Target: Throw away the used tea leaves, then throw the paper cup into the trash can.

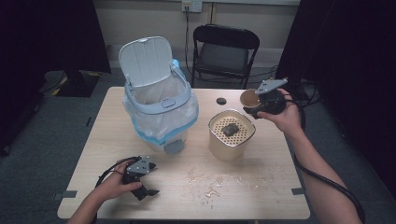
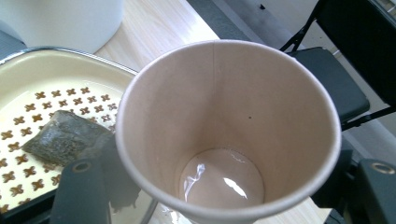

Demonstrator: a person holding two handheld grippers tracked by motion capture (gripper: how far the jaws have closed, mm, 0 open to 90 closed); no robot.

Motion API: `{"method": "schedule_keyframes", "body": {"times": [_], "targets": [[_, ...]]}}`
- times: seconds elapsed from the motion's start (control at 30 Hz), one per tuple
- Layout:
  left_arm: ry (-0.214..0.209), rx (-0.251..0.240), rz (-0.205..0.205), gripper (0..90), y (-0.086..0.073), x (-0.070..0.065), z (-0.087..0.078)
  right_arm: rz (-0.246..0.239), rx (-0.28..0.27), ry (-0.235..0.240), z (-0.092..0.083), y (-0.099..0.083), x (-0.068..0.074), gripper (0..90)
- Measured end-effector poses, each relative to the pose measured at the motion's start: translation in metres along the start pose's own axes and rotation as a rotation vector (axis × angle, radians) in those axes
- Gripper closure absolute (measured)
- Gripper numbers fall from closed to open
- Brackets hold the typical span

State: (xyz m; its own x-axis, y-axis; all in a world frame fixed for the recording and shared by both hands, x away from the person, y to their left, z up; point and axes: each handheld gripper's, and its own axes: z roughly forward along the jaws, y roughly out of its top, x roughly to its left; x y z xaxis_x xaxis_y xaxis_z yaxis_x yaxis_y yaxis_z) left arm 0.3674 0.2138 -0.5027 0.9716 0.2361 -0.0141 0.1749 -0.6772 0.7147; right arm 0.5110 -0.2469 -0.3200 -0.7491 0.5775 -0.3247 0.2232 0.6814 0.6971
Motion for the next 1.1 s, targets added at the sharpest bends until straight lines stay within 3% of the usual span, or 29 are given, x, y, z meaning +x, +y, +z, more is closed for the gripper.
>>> {"method": "schedule_keyframes", "body": {"times": [0.13,0.5,0.63,0.87,0.93,1.1], "targets": [[-0.002,-0.001,-0.001,0.0,0.000,0.000,0.000,0.048,-0.015,0.027,0.001,-0.001,-0.001,28.2],[0.001,-0.001,0.001,0.0,0.000,0.000,0.000,0.066,-0.016,0.036,0.002,0.004,-0.004,28.0],[0.005,-0.002,0.003,0.0,0.000,0.000,0.000,0.096,-0.025,0.065,0.001,0.011,-0.003,28.1],[0.002,-0.003,0.003,0.0,0.000,0.000,0.000,0.094,-0.033,0.094,0.001,0.025,-0.002,28.0],[0.006,-0.001,0.005,0.0,0.000,0.000,0.000,0.125,-0.045,0.113,0.001,0.028,-0.002,28.0],[0.004,0.002,0.002,0.0,0.000,0.000,0.000,0.133,-0.048,0.126,0.002,0.034,-0.004,27.9]]}}
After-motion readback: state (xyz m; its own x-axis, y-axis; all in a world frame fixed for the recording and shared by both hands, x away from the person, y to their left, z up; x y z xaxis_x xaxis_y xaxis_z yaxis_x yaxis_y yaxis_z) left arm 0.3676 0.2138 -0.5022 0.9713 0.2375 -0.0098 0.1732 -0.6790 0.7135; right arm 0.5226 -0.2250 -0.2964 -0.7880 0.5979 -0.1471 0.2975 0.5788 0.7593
